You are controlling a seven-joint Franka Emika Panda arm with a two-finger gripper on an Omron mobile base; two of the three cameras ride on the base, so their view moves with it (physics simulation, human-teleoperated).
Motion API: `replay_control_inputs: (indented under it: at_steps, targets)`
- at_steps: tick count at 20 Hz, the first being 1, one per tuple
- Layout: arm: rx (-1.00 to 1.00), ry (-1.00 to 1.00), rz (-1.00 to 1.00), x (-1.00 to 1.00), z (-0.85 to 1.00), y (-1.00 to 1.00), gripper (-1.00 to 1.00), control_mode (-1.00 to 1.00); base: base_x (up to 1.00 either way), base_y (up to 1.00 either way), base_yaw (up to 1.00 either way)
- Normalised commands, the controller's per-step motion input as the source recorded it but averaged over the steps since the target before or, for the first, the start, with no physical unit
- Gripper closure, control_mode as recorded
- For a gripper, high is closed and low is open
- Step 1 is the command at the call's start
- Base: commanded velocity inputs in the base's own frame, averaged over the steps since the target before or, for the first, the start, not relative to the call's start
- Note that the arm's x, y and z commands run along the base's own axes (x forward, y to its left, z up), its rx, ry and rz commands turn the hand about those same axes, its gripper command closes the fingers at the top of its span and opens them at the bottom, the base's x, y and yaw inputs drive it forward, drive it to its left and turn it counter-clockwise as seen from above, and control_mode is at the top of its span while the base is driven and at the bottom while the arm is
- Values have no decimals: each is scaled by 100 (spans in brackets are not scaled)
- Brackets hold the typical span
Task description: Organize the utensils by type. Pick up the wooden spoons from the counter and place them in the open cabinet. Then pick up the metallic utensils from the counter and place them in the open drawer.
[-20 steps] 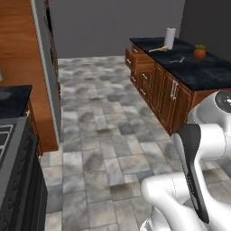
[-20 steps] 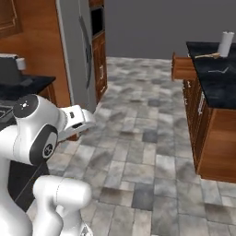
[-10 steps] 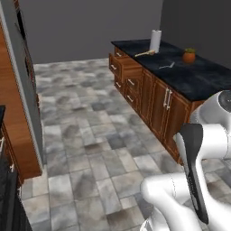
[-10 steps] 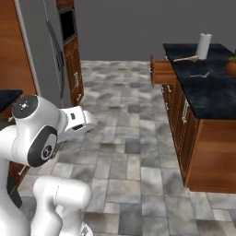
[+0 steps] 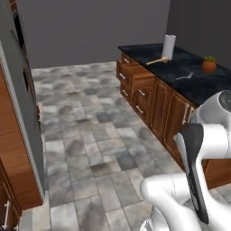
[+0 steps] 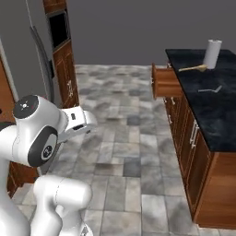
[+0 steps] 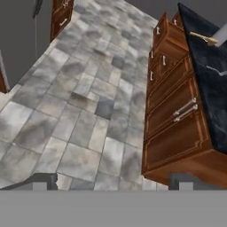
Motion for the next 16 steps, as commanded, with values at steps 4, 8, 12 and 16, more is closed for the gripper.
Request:
replay_control_inputs:
  at_steps: [4, 8, 12, 16]
  targets:
    - [0, 0, 0, 0, 0, 0, -100, 100, 100, 0, 0]
    - [0, 0, 0, 0, 0, 0, -100, 100, 98, 0, -2]
    - [0, 0, 0, 0, 0, 0, -100, 100, 89, 0, -15]
    - [0, 0, 0, 0, 0, 0, -100, 100, 78, 0, -33]
